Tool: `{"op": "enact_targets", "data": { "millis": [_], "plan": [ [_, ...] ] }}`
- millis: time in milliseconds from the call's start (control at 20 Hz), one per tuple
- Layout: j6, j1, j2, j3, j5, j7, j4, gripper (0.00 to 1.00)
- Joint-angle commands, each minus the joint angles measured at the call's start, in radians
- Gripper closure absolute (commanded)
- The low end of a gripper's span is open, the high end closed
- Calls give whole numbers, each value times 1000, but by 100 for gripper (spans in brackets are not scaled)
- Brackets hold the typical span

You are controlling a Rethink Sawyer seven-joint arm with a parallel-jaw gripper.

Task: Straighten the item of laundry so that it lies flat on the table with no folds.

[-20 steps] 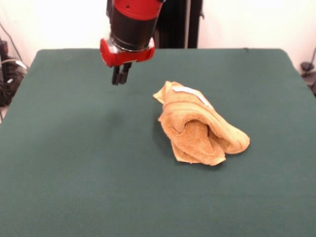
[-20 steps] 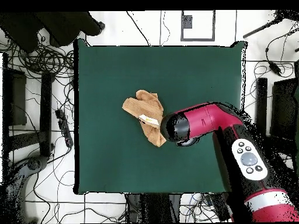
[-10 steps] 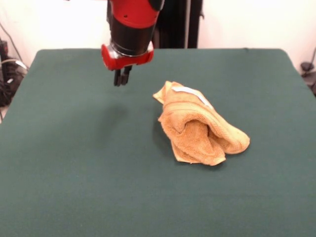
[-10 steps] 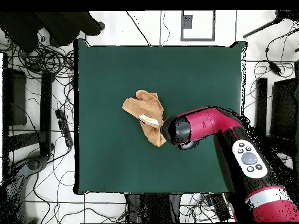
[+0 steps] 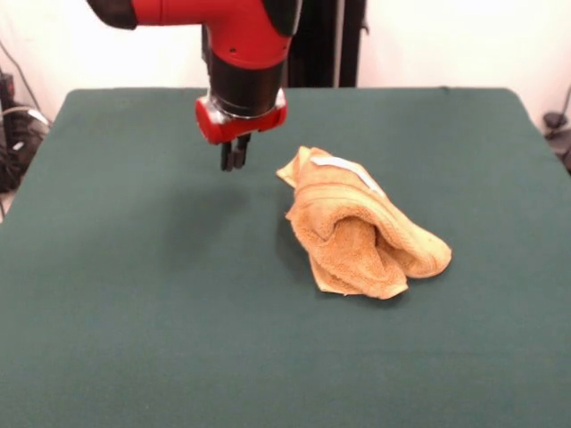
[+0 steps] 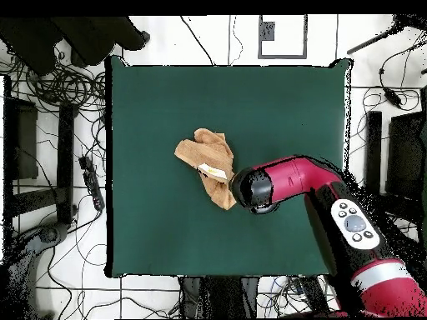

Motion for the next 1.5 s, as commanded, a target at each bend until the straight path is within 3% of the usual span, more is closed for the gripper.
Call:
{"op": "enact_targets", "data": {
  "millis": [50,450,800,1500],
  "plan": [
    [-111,-49,69,150,25,-223,119,100],
    [-101,-106,61,193,16,-260,165,100],
    [-42,-96,34,187,25,-230,171,100],
    [-85,-113,62,223,18,-213,168,100]
  ]
}}
